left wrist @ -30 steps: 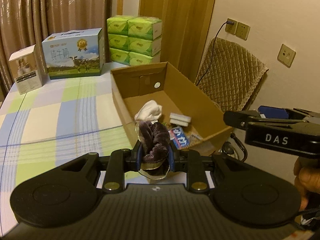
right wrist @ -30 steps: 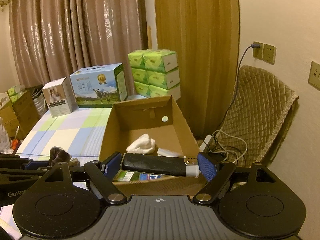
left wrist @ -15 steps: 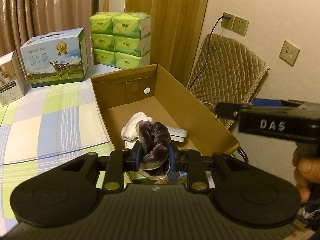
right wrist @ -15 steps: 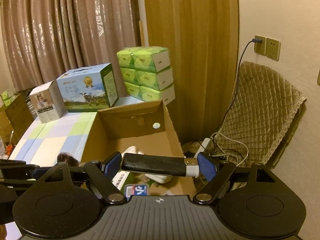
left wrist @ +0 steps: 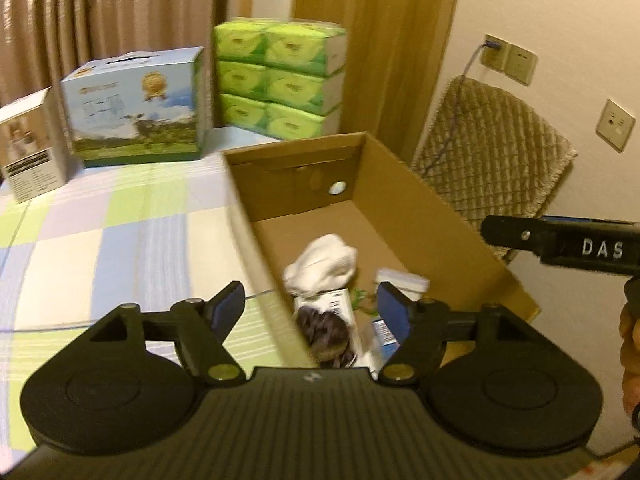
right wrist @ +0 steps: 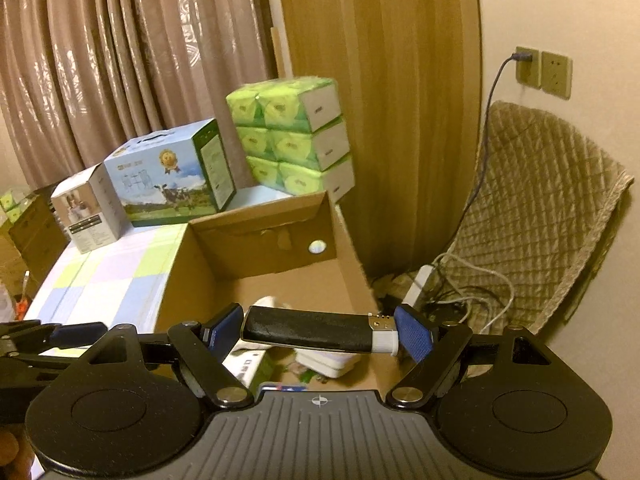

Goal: Organize objects
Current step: 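Open both tools to drop the items into the box, then withdraw both open tools from the box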

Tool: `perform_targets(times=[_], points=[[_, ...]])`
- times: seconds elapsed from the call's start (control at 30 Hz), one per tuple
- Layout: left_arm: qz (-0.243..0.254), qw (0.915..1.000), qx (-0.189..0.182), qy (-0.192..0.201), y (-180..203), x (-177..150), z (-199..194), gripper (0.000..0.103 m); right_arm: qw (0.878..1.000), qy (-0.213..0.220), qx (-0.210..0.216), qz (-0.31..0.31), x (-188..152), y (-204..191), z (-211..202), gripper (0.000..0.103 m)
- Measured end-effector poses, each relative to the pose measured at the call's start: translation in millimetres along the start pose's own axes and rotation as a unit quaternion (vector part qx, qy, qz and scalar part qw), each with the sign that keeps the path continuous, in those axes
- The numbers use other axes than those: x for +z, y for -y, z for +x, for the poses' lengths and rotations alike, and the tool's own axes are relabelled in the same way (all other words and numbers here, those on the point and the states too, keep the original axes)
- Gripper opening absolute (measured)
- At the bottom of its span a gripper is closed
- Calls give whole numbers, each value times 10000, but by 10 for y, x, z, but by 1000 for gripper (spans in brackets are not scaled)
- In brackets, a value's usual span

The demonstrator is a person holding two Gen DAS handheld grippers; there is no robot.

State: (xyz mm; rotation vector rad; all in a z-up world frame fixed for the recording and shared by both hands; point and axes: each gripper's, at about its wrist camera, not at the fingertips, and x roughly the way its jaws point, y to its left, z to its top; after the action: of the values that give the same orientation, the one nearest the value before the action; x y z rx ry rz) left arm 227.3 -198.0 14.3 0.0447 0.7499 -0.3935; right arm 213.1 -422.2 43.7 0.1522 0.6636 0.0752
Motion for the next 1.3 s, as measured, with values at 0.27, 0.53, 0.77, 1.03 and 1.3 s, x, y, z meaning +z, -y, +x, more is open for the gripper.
perform_targets(times=[0.27, 0.53, 0.77, 1.03, 1.3], points=[[-191, 9995, 260, -15, -285, -225, -182, 83, 9969, 9, 667, 415, 68, -104, 146, 101], [-120, 9988, 471, 118, -290, -424, -445, 100, 9987, 88, 366, 332, 5, -65, -108, 101], [-161, 9988, 447, 133, -180, -625, -730, 102, 9992, -285, 277, 86, -334, -91, -440, 101], [-407, 9981, 454, 16, -10, -800, -1103, 102, 9984, -493, 287, -21, -655, -160, -870, 101], [-533, 9974, 455, 152, 138, -896, -1407, 102, 9984, -465, 221, -224, -777, -253, -1206, 101]])
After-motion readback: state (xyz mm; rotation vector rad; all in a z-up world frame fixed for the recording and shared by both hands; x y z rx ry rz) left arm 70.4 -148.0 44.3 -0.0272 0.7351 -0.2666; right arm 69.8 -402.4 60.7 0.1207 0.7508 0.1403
